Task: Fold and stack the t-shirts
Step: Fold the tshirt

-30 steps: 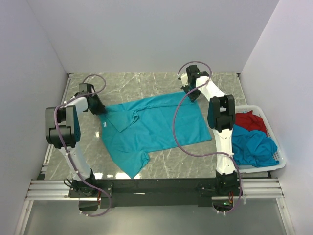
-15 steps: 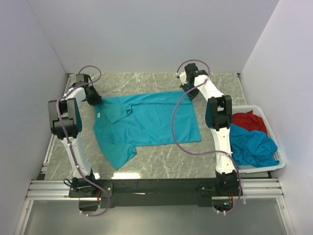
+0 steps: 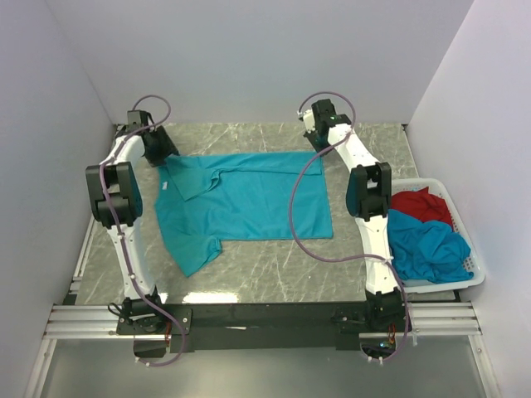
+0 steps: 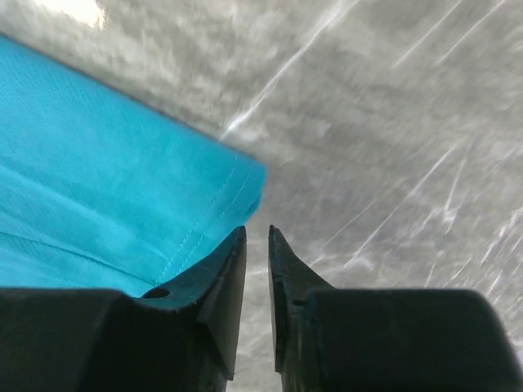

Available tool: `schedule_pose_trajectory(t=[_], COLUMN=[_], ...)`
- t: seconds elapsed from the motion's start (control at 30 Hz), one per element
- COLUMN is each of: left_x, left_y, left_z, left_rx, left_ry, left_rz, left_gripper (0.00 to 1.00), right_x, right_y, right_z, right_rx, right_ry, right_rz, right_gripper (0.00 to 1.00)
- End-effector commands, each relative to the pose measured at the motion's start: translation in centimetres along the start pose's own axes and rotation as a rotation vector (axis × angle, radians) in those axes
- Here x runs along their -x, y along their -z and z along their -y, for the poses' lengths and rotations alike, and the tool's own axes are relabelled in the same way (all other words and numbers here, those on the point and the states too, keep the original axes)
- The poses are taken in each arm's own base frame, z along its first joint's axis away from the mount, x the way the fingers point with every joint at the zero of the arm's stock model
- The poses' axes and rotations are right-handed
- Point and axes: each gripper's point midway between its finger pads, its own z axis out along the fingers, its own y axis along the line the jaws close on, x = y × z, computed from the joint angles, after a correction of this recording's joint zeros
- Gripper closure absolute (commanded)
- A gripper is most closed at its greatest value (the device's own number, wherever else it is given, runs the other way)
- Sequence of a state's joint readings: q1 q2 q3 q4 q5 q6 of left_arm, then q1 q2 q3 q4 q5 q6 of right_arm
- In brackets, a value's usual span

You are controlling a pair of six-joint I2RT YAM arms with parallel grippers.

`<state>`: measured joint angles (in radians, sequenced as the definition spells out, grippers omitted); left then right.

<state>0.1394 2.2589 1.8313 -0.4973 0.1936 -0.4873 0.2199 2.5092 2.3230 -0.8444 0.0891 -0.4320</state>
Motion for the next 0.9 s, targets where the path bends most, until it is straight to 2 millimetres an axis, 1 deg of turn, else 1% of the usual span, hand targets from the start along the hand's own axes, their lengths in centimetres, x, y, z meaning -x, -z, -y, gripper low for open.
schedule_pose_trajectory(t=[0.0,0.03,0.07,0.1,0.13,0.17,0.2,0.23,0.27,0.3,0.33,0.37,0.43,0.47,0.5,0.53,0.57,0.6,0.63,0.67,0.7,0.73,0.77,0.8,0.83,0.87], left_x=[5.3,5.8,5.7,6.6,6.5,5.3,6.2,5.7,4.8,4.6,3.8,2.7,1.2,-0.6,-1.3,-2.0,-3.4,-4.1,-5.5,-6.1,-6.8,-7.4,-8.4,-8.7,-9.5,-9.6], left_y=[7.4,8.6,9.4,12.5,13.7,14.0,17.3,18.3,20.1,21.2,22.1,23.7,25.3,26.6,27.2,27.7,28.5,28.8,28.0,29.0,28.9,28.8,28.3,28.1,27.3,27.5], left_z=[4.9,5.5,5.7,7.0,7.5,7.2,8.5,8.9,9.1,9.3,9.7,9.8,10.3,10.5,10.5,10.3,9.9,9.7,8.9,9.0,8.7,8.4,7.8,7.4,6.7,6.8], left_rx=[-0.145,-0.161,-0.176,-0.211,-0.235,-0.242,-0.289,-0.316,-0.339,-0.358,-0.392,-0.422,-0.474,-0.518,-0.530,-0.534,-0.541,-0.544,-0.540,-0.551,-0.551,-0.551,-0.541,-0.525,-0.513,-0.521], left_ry=[-0.060,-0.066,-0.071,-0.088,-0.095,-0.104,-0.130,-0.148,-0.164,-0.171,-0.154,-0.155,-0.162,-0.171,-0.183,-0.195,-0.214,-0.224,-0.228,-0.241,-0.242,-0.259,-0.259,-0.258,-0.257,-0.263], left_rz=[0.179,0.208,0.231,0.292,0.315,0.305,0.382,0.390,0.410,0.432,0.417,0.419,0.416,0.402,0.407,0.408,0.417,0.424,0.410,0.434,0.428,0.427,0.414,0.418,0.400,0.412], left_gripper=[0.31,0.31,0.30,0.29,0.29,0.28,0.27,0.25,0.23,0.19,0.16,0.14,0.12,0.11,0.11,0.11,0.11,0.12,0.12,0.11,0.11,0.11,0.12,0.12,0.12,0.12], right_x=[4.3,4.7,4.3,5.3,5.2,4.9,5.1,4.9,4.4,4.3,3.7,3.9,3.3,3.5,3.4,3.8,3.4,3.2,3.7,3.3,3.0,3.3,2.9,2.7,2.2,2.1], right_y=[4.2,4.7,4.8,6.4,6.9,7.8,8.5,9.1,10.0,10.5,10.4,10.9,10.6,10.0,9.6,9.9,8.2,7.7,7.4,6.4,6.0,5.7,4.9,4.5,3.9,3.7], right_z=[1.9,1.5,0.8,-0.2,-1.0,-1.8,-3.2,-3.8,-4.4,-5.2,-5.6,-5.5,-5.4,-5.4,-5.2,-4.7,-4.5,-3.7,-2.7,-2.2,-1.2,-0.7,-0.1,0.1,0.5,0.4], right_rx=[-0.036,-0.005,0.026,0.098,0.142,0.179,0.255,0.291,0.322,0.361,0.374,0.370,0.382,0.404,0.425,0.420,0.404,0.387,0.355,0.348,0.337,0.330,0.321,0.319,0.325,0.345], right_ry=[-0.042,-0.039,-0.034,-0.021,-0.011,0.003,0.013,0.021,0.032,0.041,0.029,0.014,-0.050,-0.115,-0.152,-0.230,-0.281,-0.322,-0.387,-0.421,-0.460,-0.505,-0.518,-0.557,-0.582,-0.592], right_rz=[0.169,0.190,0.192,0.247,0.258,0.267,0.297,0.305,0.311,0.322,0.313,0.324,0.300,0.282,0.267,0.250,0.210,0.198,0.200,0.187,0.188,0.199,0.188,0.178,0.166,0.164], right_gripper=[0.75,0.73,0.68,0.67,0.62,0.60,0.59,0.56,0.55,0.53,0.52,0.50,0.49,0.49,0.49,0.49,0.49,0.49,0.49,0.48,0.46,0.43,0.41,0.40,0.40,0.40])
